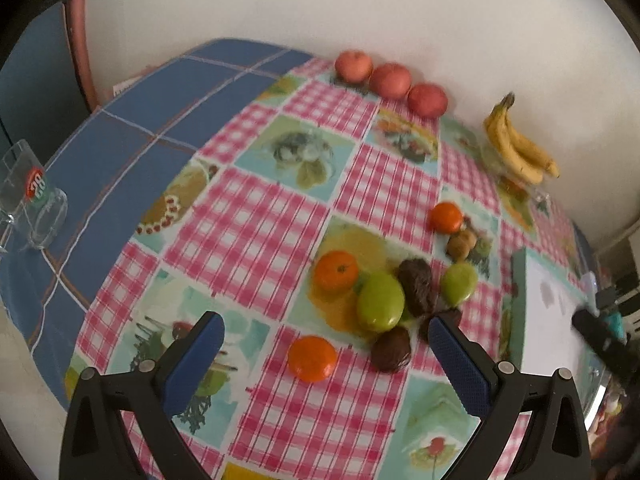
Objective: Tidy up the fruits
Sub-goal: 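Grasp a dark date with the right tool while the left tool grasps a tangerine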
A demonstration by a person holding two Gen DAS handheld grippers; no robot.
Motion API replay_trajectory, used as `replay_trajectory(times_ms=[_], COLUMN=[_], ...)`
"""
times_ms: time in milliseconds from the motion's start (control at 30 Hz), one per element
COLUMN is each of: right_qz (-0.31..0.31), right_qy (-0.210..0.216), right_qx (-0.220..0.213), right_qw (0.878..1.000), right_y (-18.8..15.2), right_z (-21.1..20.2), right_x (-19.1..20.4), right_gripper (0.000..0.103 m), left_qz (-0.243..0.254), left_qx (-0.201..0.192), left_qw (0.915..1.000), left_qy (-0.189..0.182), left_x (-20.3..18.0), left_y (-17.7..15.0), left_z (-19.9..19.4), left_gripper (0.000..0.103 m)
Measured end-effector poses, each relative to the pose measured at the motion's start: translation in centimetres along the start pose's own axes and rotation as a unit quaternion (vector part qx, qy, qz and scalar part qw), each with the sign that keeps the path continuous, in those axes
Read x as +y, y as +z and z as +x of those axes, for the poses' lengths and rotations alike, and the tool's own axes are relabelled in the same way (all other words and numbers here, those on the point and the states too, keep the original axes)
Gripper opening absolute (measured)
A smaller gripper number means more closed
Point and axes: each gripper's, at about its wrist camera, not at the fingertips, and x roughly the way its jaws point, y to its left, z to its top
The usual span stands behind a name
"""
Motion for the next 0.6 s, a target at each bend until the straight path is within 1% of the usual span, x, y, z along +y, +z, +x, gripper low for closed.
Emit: replay_trajectory(times_ms=[133, 200, 267, 300, 367, 433, 500, 533, 600], right_qz=[-0.004, -0.007, -0.010, -0.013, -0.016, -0.018, -0.020, -0.021, -0.021], right_qy=[0.014, 0.022, 0.026, 0.025, 0.024, 0.024, 0.028, 0.029, 0.029], right_qx=[0.018, 0.036, 0.060, 0.070, 0.091, 0.111, 0.122, 0.131, 0.143], right_qw=[1.000, 0.999, 0.998, 0.997, 0.995, 0.993, 0.992, 0.991, 0.989], right_y=[0.7, 0.7, 0.5, 0.3, -0.1, -0.5, -1.0, -1.2, -1.5], right_z=[1.8, 3.0, 4.6, 5.2, 6.6, 8.0, 9.1, 9.6, 10.4], right_x=[1.4, 2.1, 2.7, 3.0, 3.4, 3.8, 4.0, 4.1, 4.2], right_gripper=[0.077, 0.073, 0.072, 0.066, 0.061, 0.061, 0.057, 0.056, 0.055], left_qz=[0.002, 0.000, -0.001, -0.003, -0.007, -0.013, -0.019, -0.021, -0.026], left_qx=[0.024, 0.042, 0.059, 0.068, 0.084, 0.093, 0.099, 0.102, 0.111], left_qw=[0.9996, 0.9991, 0.9982, 0.9977, 0.9964, 0.9955, 0.9949, 0.9945, 0.9935], left_qy=[0.011, 0.011, 0.009, 0.008, 0.004, 0.005, 0.004, 0.004, 0.003], left_x=[0.0, 0.0, -0.1, -0.1, 0.1, 0.2, 0.4, 0.5, 0.7], left_y=[-0.7, -0.9, -1.1, -1.3, -1.5, -1.7, -1.8, -1.8, -1.9], left_z=[1.0, 1.7, 2.4, 2.7, 3.4, 3.8, 4.1, 4.3, 4.7], left_gripper=[0.102, 0.098, 0.087, 0.086, 0.082, 0.079, 0.075, 0.069, 0.067])
